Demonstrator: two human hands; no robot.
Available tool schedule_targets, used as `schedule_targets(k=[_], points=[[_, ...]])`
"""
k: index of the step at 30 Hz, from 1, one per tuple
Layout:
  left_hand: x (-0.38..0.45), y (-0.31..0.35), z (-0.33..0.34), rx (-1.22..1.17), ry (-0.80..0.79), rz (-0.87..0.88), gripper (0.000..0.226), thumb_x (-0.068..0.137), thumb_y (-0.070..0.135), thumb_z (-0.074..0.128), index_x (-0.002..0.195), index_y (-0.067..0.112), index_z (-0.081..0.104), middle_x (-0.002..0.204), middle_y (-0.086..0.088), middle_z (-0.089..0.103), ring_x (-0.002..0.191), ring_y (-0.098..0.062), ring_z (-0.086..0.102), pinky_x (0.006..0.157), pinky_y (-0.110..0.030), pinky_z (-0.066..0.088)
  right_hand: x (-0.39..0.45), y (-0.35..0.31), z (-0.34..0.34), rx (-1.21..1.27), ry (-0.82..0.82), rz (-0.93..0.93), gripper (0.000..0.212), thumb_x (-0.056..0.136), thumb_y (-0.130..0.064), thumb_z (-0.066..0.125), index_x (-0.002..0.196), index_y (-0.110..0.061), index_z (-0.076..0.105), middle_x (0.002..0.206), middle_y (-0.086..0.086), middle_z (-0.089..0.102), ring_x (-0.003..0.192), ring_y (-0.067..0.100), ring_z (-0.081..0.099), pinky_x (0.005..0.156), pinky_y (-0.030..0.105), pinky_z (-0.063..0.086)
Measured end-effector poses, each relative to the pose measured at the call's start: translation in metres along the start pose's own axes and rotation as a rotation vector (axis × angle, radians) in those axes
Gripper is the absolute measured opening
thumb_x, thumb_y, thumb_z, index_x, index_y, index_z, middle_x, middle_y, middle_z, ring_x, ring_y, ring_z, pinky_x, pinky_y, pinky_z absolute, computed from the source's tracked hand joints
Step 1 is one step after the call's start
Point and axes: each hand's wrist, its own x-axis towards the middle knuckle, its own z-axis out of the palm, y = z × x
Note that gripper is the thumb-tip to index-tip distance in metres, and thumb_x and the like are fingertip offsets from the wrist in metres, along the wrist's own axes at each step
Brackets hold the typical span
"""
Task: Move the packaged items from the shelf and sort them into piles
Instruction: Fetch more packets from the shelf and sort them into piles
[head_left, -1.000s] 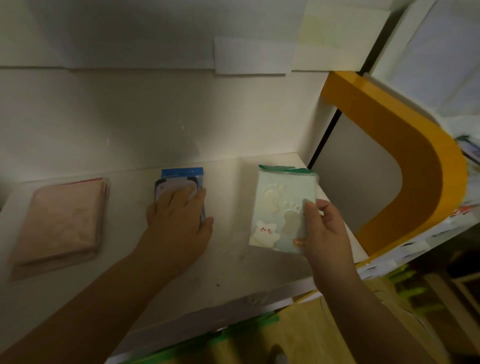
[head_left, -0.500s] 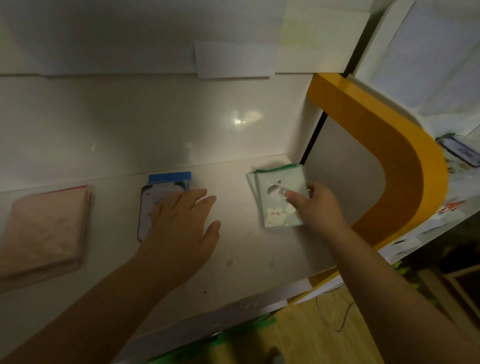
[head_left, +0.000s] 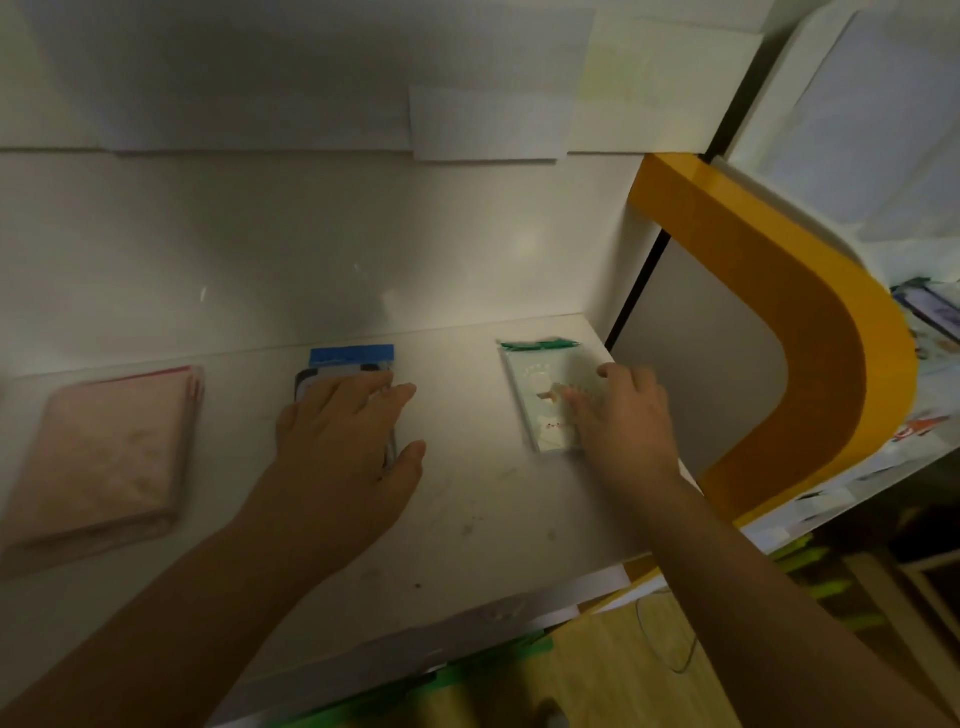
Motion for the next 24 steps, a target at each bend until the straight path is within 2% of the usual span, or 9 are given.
schedule_targets(k=[6,10,14,17,20,24], points=[[0.011,-0.005,0.0,-0.025,0.014,0.077,0.069,0.085,0.055,0.035,0.14,0.017,0.049,0.142,-0.006,0.05,0.133,-0.03,0.042,0.11,-0.057,0.03,-0.043,-0.014,-0.02,0.047,0.012,-0.205,0.044,0.098,-0.045,0.05,0.132,-0.018,0.052,0.133,0.0,0.051,0.122,0.017,0.044,0.097,0.026,0.034],[0.018,0.009,-0.005,-0.078,0.077,0.115,0.061,0.085,0.049,0.045,0.136,0.017,0.054,0.141,-0.007,0.052,0.133,-0.031,0.043,0.109,-0.056,0.033,-0.07,-0.021,-0.038,-0.038,0.059,-0.306,0.05,0.096,-0.051,0.049,0.132,-0.017,0.052,0.135,0.002,0.051,0.124,0.017,0.042,0.103,0.03,0.035],[0.021,0.032,-0.007,-0.083,0.117,0.173,0.054,0.089,0.04,0.055,0.138,0.016,0.053,0.143,-0.006,0.05,0.133,-0.028,0.042,0.104,-0.037,0.029,-0.088,-0.017,-0.065,-0.097,0.136,-0.306,0.052,0.094,-0.046,0.056,0.137,-0.018,0.047,0.138,0.001,0.048,0.127,0.018,0.041,0.101,0.02,0.027],[0.022,0.052,-0.01,-0.112,0.109,0.227,0.058,0.087,0.041,0.051,0.139,0.016,0.051,0.143,-0.006,0.05,0.131,-0.027,0.043,0.104,-0.039,0.034,-0.097,-0.013,-0.09,-0.112,0.245,-0.309,0.051,0.093,-0.045,0.057,0.135,-0.017,0.049,0.135,0.0,0.05,0.123,0.017,0.043,0.1,0.021,0.028],[0.023,0.073,-0.013,-0.147,0.109,0.271,0.054,0.091,0.038,0.054,0.141,0.017,0.049,0.143,-0.005,0.049,0.133,-0.027,0.041,0.105,-0.036,0.029,-0.105,-0.004,-0.114,-0.13,0.326,-0.323,0.047,0.093,-0.044,0.059,0.131,-0.017,0.051,0.131,0.001,0.051,0.12,0.017,0.043,0.097,0.021,0.028],[0.02,0.107,-0.017,-0.129,0.143,0.31,0.053,0.09,0.035,0.061,0.139,0.016,0.05,0.141,-0.006,0.051,0.13,-0.028,0.044,0.104,-0.036,0.032,-0.115,0.021,-0.141,-0.139,0.36,-0.307,0.052,0.093,-0.044,0.06,0.134,-0.015,0.05,0.137,0.003,0.048,0.127,0.019,0.041,0.102,0.019,0.024]])
